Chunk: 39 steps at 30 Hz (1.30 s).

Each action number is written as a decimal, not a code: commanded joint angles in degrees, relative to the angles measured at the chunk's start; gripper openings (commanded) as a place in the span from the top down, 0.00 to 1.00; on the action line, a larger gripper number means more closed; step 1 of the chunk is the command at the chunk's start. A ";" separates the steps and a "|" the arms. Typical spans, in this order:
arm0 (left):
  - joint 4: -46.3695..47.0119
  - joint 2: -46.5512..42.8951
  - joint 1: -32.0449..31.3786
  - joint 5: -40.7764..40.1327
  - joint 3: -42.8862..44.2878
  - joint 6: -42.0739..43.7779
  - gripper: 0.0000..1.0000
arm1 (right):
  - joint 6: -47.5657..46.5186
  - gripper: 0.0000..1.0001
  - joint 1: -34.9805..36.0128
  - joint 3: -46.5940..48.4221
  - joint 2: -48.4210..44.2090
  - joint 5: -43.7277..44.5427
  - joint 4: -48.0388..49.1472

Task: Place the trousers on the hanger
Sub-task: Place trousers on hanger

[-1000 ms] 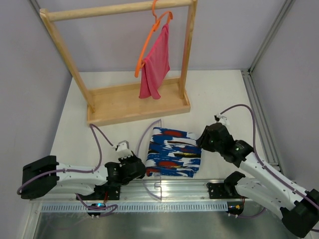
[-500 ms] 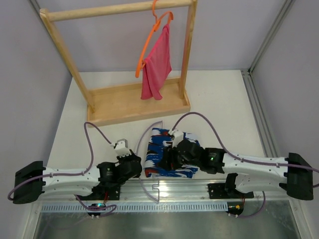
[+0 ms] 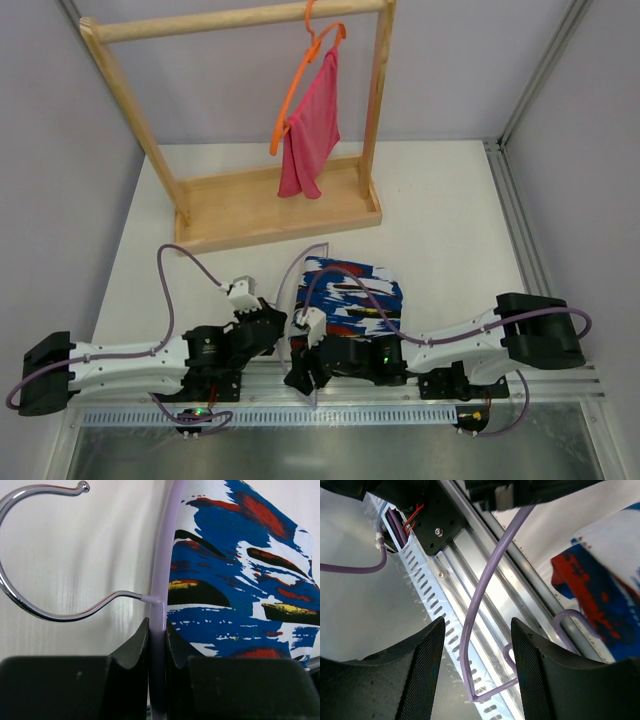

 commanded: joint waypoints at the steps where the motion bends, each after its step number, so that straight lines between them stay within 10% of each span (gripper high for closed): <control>1: 4.94 -1.68 0.04 -0.75 1.50 1.18 0.90 | 2.33 0.42 2.67 1.97 3.46 6.19 6.96; 15: 8.37 -4.23 0.04 1.36 0.45 1.97 0.83 | 6.56 0.96 3.38 1.36 3.99 14.54 6.34; 26: 10.83 -6.25 0.04 2.76 -1.66 1.62 0.56 | 8.40 0.96 3.20 0.74 1.97 17.53 8.29; 39: 10.31 -11.79 0.04 1.54 -5.27 1.09 0.77 | 9.54 0.96 2.67 2.14 3.02 18.32 7.05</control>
